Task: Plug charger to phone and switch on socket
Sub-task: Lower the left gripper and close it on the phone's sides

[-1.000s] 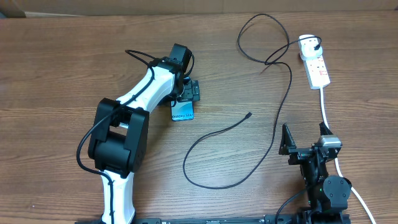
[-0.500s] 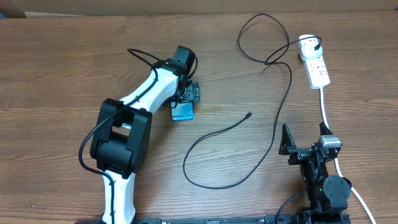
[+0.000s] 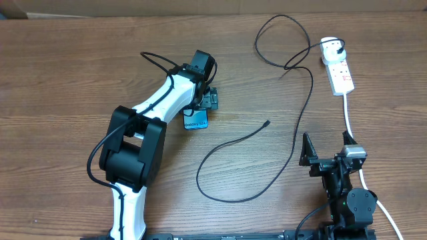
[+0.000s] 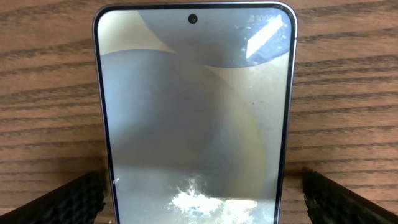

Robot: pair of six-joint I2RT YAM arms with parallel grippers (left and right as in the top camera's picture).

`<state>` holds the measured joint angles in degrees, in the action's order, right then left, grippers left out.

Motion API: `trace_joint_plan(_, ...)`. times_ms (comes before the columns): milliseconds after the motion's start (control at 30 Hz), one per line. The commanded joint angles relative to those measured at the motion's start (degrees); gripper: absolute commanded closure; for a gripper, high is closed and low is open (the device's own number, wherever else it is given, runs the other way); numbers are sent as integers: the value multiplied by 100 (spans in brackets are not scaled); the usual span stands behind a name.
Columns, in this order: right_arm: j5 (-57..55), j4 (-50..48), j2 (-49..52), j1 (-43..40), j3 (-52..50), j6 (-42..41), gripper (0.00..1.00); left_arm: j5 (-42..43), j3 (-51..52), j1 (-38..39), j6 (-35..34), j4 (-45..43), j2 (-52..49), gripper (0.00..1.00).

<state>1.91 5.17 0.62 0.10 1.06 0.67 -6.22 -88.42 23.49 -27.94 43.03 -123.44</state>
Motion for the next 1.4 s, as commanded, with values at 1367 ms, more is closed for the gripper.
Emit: trace_joint_plan(1367, -55, -35, -46, 26, -59, 24, 0, 221, 208, -22, -96, 409, -299, 13)
